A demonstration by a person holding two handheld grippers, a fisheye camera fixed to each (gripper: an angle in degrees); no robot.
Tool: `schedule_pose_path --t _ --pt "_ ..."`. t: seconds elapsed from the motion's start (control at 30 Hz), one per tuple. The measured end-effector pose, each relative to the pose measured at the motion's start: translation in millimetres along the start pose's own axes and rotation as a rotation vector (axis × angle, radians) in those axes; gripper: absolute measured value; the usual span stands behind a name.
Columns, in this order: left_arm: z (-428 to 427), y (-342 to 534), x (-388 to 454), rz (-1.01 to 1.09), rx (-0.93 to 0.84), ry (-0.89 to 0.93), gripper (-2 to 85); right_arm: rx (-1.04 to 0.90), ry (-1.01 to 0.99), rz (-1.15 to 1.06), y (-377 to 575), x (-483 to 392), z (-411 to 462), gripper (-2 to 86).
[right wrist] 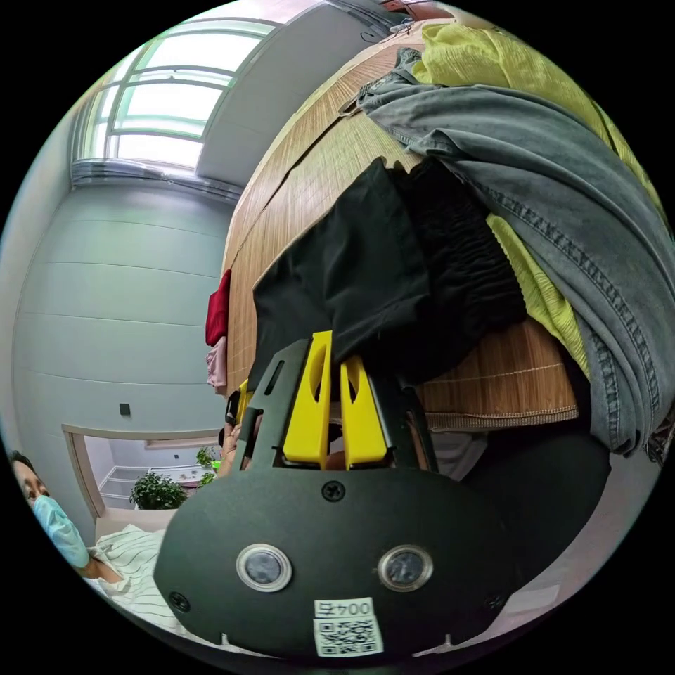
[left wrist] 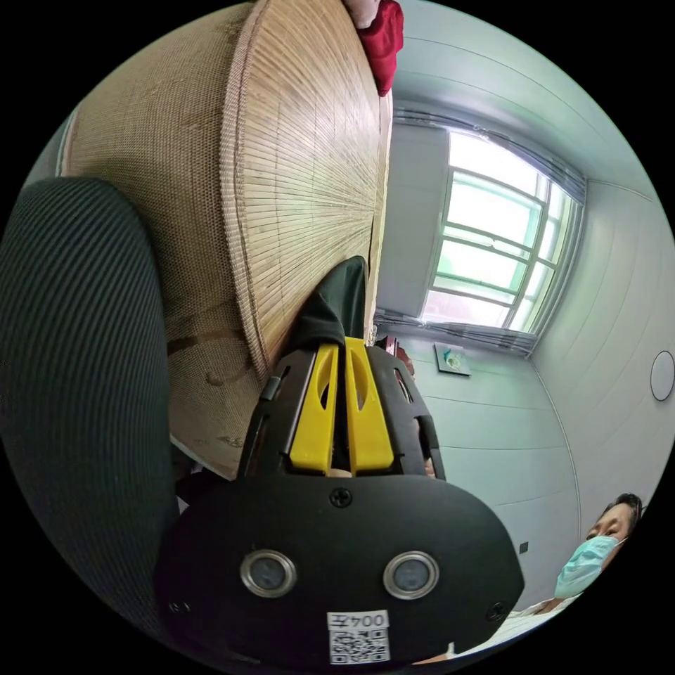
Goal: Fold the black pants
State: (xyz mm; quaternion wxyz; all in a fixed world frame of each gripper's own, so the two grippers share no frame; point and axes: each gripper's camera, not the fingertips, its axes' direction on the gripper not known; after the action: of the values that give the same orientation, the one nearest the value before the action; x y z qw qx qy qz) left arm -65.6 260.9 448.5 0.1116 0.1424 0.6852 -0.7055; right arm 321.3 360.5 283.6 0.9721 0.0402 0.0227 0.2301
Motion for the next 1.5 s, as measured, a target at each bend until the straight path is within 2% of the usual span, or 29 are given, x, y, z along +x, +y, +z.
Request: schedule_pose_path --t 0.17,0.43,0.67,0.97,1.2,1.37,1.43,1.5 --pt "-6 -9 9 0.007 -0.020 0.006 2.6 0.028 -0.065 -0.010 4 -5 -13 -0.3" --pt "-14 -23 25 -0.066 -0.072 0.022 2.5 -0.005 0.005 -0.072 -5 -47 -33 -0.1" --pt "-24 -32 9 -0.085 -0.157 -0.054 2.8 -0.086 0.060 0.028 10 -5 -5 0.6" --pt "-39 -24 5 -0.126 -0.197 -0.009 2.9 -0.003 -0.150 0.060 25 24 13 6.7" --pt "-48 -9 8 -0.176 -0.256 0.181 2.1 -0.020 -0.273 0.104 23 14 7 9.4" --pt "-63 12 43 -0.060 -0.251 0.168 0.9 -0.007 -0.289 0.101 33 -15 -15 8.2" --pt "-60 22 85 0.174 -0.225 0.033 0.7 0.065 -0.236 0.042 37 -37 -30 7.1" --pt "-48 32 116 0.375 -0.153 -0.064 0.6 0.142 -0.095 -0.061 35 -70 -40 6.5"
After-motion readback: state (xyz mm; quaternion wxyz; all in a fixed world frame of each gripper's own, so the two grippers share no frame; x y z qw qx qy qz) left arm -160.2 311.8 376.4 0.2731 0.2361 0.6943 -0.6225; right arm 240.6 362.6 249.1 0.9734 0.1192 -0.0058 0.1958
